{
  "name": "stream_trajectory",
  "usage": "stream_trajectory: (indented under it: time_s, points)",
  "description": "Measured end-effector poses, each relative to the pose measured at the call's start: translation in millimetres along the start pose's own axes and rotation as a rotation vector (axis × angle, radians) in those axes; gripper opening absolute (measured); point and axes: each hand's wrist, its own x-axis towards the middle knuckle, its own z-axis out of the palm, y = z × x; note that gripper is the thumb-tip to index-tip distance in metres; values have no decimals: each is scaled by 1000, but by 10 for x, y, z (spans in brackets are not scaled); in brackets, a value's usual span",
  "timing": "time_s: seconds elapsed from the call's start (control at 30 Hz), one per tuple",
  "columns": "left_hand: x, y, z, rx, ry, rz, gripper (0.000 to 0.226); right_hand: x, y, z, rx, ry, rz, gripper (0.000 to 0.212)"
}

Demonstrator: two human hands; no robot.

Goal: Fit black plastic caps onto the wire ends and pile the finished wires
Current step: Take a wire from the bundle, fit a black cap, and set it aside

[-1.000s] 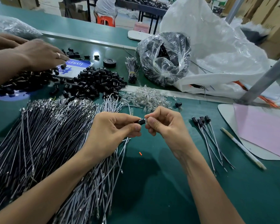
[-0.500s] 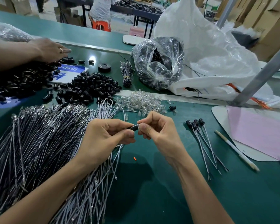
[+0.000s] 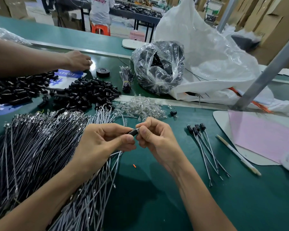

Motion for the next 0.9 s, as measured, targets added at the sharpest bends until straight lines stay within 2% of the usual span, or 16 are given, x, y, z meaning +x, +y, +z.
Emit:
stream_trajectory:
  time_s: [0.17, 0.33, 0.5, 0.6, 0.9]
  points:
    - [-5, 18, 14, 0, -13, 11, 22, -4, 24, 11, 55, -14, 32, 20]
    - [-10, 8, 20, -13, -1, -4, 18, -20, 33, -15, 9, -29, -27, 19]
    - [-8, 22, 26, -27, -21, -1, 19, -24, 37, -45, 61, -43, -38, 14]
    - [-11, 21, 22, -30, -31, -2, 16, -30, 29, -69, 30, -45, -43, 5]
    - [11, 5, -11, -39, -48, -30, 16, -30, 22, -63, -33, -36, -43, 9]
